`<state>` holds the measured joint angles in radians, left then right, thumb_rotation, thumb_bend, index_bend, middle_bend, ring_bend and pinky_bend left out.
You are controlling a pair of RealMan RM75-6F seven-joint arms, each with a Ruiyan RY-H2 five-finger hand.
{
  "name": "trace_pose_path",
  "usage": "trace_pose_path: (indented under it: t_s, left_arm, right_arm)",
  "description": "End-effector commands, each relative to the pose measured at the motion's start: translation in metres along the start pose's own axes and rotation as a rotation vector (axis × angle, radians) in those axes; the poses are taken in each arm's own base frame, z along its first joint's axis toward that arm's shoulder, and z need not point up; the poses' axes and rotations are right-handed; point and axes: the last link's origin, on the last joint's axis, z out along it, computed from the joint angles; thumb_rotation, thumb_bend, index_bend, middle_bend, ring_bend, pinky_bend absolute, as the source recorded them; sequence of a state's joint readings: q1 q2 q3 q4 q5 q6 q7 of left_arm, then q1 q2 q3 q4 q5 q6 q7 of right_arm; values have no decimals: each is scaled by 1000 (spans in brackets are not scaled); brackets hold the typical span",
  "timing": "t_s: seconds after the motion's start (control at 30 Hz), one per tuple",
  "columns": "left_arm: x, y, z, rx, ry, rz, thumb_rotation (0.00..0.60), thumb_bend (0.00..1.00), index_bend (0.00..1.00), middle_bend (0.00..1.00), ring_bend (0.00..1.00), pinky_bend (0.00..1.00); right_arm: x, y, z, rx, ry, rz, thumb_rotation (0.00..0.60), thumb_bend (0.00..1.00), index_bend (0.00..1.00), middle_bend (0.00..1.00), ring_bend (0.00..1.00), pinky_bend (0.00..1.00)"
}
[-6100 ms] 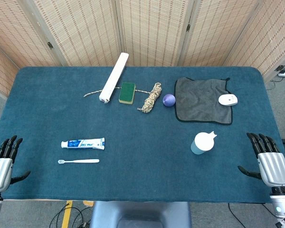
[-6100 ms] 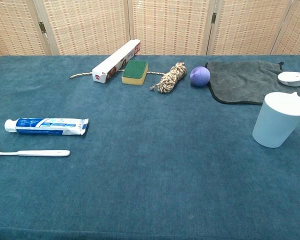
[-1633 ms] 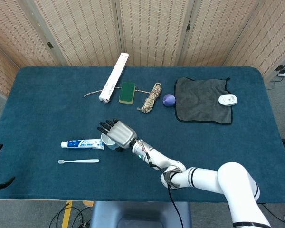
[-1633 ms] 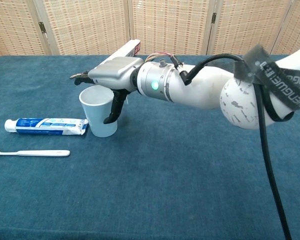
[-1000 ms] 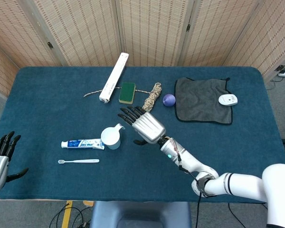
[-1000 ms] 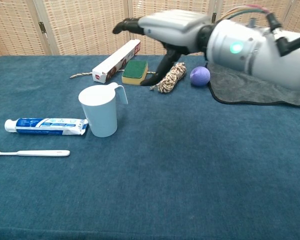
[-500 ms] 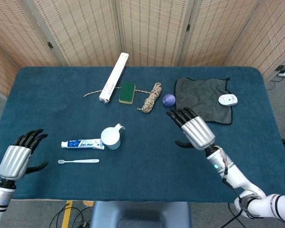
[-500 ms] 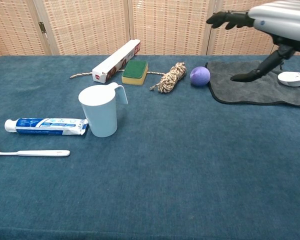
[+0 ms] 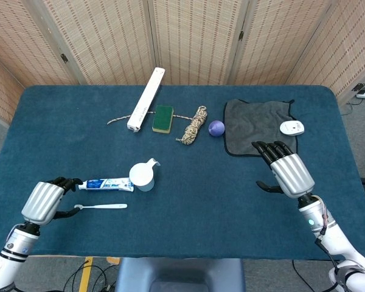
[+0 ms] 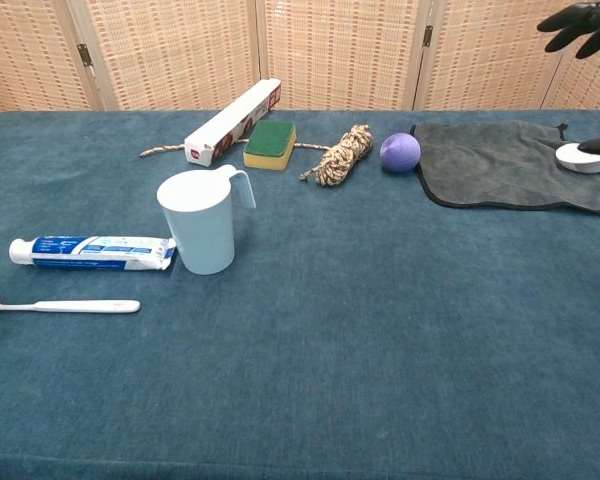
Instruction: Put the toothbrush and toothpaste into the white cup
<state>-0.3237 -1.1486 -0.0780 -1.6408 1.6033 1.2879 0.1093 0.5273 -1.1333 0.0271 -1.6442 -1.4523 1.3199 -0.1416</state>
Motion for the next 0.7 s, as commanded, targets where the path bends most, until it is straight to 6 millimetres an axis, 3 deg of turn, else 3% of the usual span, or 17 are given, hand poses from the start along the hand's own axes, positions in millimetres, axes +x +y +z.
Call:
trace_pose_path:
  t_s: [0.03, 0.4, 0.7]
  left_arm:
    - [-3, 5, 3, -20, -14, 4, 600, 168, 422, 588, 510, 734]
    - [-21, 12, 15, -49, -106, 47, 600, 168, 439, 786, 647, 827]
    - [-35, 16, 21, -50, -201, 60, 600, 168, 395, 871, 708, 869]
  right_arm:
    - [1, 4, -2, -13, 5, 4, 600, 148, 0, 152, 207, 198]
    - [-8, 13, -6, -38, -18, 32, 600, 149, 0, 156, 216, 199]
    - [-12, 19, -5, -50, -19, 49, 600, 150, 0, 160, 223, 199]
